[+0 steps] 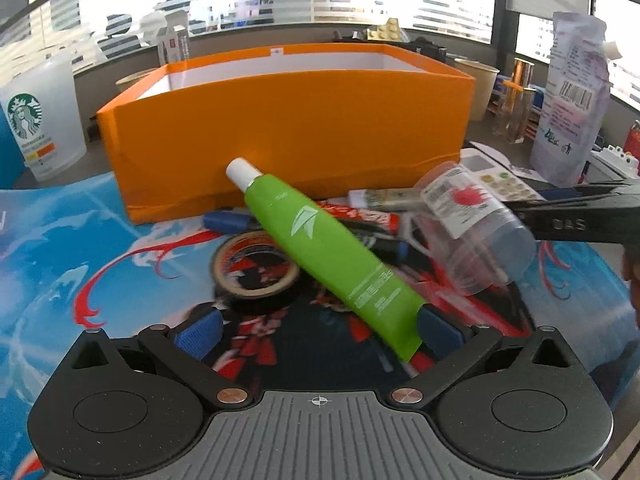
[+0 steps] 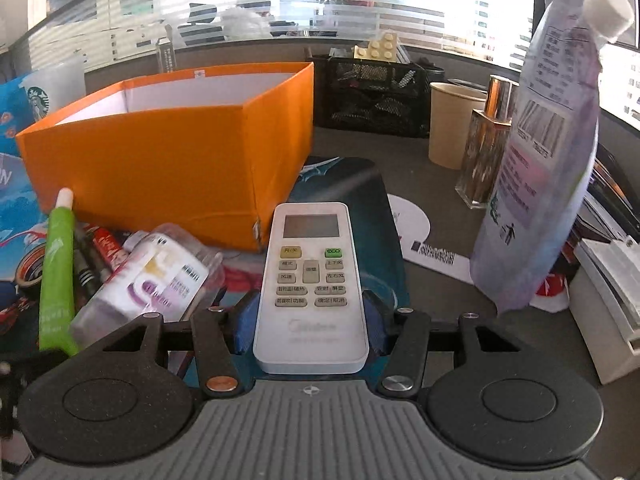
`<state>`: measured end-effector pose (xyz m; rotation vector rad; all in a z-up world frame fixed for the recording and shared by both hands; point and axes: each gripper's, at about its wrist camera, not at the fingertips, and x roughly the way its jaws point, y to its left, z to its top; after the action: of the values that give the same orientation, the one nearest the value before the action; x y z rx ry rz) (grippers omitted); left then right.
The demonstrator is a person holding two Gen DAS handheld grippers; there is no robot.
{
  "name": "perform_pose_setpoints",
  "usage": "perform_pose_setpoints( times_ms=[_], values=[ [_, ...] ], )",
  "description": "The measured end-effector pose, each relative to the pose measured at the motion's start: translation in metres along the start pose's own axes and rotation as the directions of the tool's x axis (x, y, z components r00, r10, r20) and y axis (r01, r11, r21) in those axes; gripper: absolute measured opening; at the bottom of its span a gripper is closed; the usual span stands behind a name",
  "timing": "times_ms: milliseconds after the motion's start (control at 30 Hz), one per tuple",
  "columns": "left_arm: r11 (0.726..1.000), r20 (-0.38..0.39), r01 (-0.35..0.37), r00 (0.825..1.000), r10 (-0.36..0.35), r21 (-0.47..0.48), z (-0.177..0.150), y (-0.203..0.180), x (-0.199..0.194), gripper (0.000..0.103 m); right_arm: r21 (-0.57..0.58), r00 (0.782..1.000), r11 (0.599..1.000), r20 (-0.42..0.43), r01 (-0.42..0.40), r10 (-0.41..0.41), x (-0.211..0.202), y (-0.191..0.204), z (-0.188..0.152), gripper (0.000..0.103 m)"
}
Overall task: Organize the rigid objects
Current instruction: 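Close the right tool on the white remote while the left tool grasps the clear jar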
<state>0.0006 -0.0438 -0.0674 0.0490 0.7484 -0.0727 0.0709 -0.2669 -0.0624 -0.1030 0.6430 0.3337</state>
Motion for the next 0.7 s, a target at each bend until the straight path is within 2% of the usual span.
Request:
perform_pose_setpoints(
  times_ms=[133, 267, 367, 400, 500, 633, 700],
  values=[
    [1.000, -0.022, 0.014, 1.000, -0.014, 0.002, -0.007, 0.018, -0.007, 0.103, -0.007, 1.000, 1.000, -0.005, -0.001, 0.001, -0.007, 0.002, -0.006, 0.050],
    [0.994, -0.009, -0.106, 0.994, 0.106, -0.003, -0.012, 0.039, -0.014, 0.103, -0.005, 1.000, 1.000, -0.006, -0.005, 0.005, -0.012, 0.002, -0.010, 0.050],
    [0.989, -0.060, -0.123, 0.991, 0.118, -0.086, -0.009, 0.060, -0.014, 0.103, 0.000, 1.000, 1.000, 0.001, -0.004, 0.004, -0.013, 0.002, -0.011, 0.050],
    [0.987, -0.078, -0.116, 0.991, 0.108, -0.109, -0.008, 0.063, -0.015, 0.103, 0.000, 1.000, 1.000, 0.002, -0.003, 0.003, -0.012, 0.002, -0.011, 0.050],
    [0.994, -0.076, -0.008, 0.997, 0.000, -0.110, -0.003, 0.049, -0.021, 0.103, 0.000, 1.000, 1.000, 0.006, -0.001, 0.001, -0.012, 0.001, -0.011, 0.050],
    [0.995, 0.012, 0.093, 0.996, -0.092, -0.045, 0.010, 0.017, -0.039, 0.103, 0.002, 1.000, 1.000, 0.013, 0.004, -0.004, -0.012, 0.002, -0.011, 0.050],
    [0.994, 0.041, 0.106, 0.994, -0.105, -0.013, 0.021, 0.000, -0.039, 0.103, 0.004, 1.000, 1.000, 0.016, 0.006, -0.006, -0.013, 0.003, -0.012, 0.050]
  ],
)
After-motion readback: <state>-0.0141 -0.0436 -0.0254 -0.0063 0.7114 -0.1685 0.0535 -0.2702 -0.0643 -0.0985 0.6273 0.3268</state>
